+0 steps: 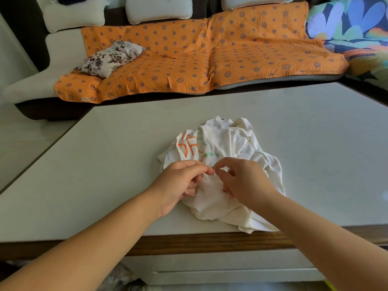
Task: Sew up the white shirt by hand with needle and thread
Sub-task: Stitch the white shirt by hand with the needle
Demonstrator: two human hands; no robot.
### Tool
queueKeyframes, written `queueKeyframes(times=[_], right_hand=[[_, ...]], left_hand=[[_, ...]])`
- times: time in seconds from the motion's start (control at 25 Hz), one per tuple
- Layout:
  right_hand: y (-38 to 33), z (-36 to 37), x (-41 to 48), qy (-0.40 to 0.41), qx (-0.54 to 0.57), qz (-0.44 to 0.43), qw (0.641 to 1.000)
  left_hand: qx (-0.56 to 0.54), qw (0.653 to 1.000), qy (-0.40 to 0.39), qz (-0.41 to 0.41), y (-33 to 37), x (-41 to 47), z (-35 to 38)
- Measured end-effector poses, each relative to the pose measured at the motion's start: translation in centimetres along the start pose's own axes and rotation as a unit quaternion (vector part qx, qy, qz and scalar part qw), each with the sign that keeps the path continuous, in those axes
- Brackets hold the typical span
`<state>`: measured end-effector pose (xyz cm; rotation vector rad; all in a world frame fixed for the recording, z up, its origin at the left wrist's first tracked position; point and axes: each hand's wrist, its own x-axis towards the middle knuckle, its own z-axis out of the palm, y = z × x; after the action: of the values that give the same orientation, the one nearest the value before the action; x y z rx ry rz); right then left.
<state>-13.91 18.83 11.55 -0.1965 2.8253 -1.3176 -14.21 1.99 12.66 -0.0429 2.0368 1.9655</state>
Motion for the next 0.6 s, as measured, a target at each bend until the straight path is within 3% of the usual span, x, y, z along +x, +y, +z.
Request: queueKeyframes(times=[0.12,0.28,0.4,0.6], right_hand=[[0.4,0.8,0.5,-0.023,-0.043,-0.032,0.998],[0.9,0.6,0.1,-0.034,0.015,-0.058,0.998],[0.8,0.9,-0.4,-0.001,0.105,-0.043,0.994],[-0.4,1.1,-0.1,0.060,0.315,0.097,0.942]], left_hand=[[-0.052,0.998,0.022,-0.018,-0.2,0.6,-0.1],[-0.205,0.970,0.048,-0.118,-1.0,2.2,-0.8],[-0.144,0.980,0.059,-0.124,-1.6,2.6,-0.4],[-0.067,0.990,0.061,-0.111,-1.8,2.2,0.1]])
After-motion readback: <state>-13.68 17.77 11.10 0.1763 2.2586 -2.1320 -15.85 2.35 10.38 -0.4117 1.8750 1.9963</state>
